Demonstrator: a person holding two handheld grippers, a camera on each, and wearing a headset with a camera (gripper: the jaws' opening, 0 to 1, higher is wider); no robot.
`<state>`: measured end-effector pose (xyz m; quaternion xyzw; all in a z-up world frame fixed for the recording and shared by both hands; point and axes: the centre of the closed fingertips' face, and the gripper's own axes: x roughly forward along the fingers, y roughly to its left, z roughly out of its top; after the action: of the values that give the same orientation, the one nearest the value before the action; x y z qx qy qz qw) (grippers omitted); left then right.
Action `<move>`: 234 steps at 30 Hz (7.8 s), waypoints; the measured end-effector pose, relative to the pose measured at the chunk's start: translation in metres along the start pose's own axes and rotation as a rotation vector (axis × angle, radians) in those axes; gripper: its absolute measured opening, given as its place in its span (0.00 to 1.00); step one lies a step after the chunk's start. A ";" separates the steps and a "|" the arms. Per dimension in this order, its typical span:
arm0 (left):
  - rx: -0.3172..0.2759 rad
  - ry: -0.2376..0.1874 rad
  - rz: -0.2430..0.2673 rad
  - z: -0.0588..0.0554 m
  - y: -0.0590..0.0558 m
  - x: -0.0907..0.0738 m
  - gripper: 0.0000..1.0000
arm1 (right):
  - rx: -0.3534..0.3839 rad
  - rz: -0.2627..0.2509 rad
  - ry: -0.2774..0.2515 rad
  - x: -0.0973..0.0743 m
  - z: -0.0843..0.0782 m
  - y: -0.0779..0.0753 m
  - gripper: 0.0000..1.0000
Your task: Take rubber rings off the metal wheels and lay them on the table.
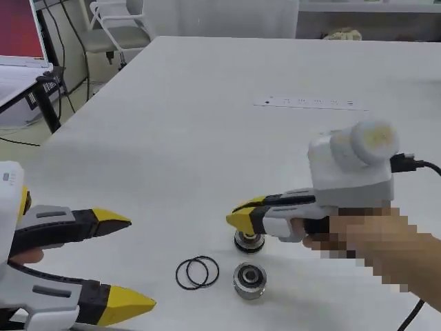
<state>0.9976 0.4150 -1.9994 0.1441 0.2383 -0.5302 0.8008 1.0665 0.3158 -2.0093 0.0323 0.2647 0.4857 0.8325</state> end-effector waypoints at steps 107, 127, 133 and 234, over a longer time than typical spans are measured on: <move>0.138 0.008 -0.125 0.029 0.016 0.160 0.08 | -0.159 -0.034 0.165 -0.001 -0.069 -0.029 0.19; 0.135 0.005 -0.118 0.028 0.015 0.159 0.08 | -0.219 -0.063 0.233 -0.005 -0.072 -0.032 0.00; 0.145 0.011 -0.115 0.027 0.015 0.158 0.08 | -0.089 -0.111 0.213 -0.007 -0.069 -0.039 0.00; 0.248 0.045 -0.150 0.074 0.014 0.067 0.56 | 0.105 -0.083 -0.009 -0.014 -0.017 -0.032 0.00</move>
<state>1.0495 0.3327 -1.9727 0.2357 0.1990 -0.6106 0.7294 1.0784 0.2836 -2.0277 0.0671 0.2870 0.4360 0.8503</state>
